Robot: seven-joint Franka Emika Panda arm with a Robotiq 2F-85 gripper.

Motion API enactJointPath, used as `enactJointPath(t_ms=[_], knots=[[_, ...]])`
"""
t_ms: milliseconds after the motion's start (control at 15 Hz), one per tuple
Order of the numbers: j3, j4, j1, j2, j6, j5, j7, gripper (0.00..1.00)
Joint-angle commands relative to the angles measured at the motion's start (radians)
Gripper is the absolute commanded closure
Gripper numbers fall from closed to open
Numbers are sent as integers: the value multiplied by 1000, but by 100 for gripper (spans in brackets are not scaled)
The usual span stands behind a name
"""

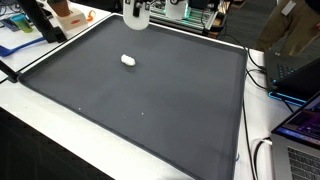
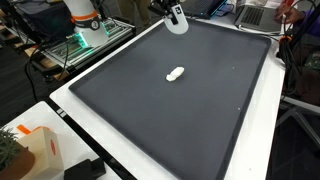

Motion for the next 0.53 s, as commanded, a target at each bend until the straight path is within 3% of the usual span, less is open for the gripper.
enactJointPath(t_ms=[0,200,267,467], knots=[[81,-15,-132,-41,-8,-36,101,99],[190,-14,-306,-58,-57,-85,202,99],[191,-12,-312,-62,-93,-79,206,99],[87,-8,-160,-54,-171,46,105,99]])
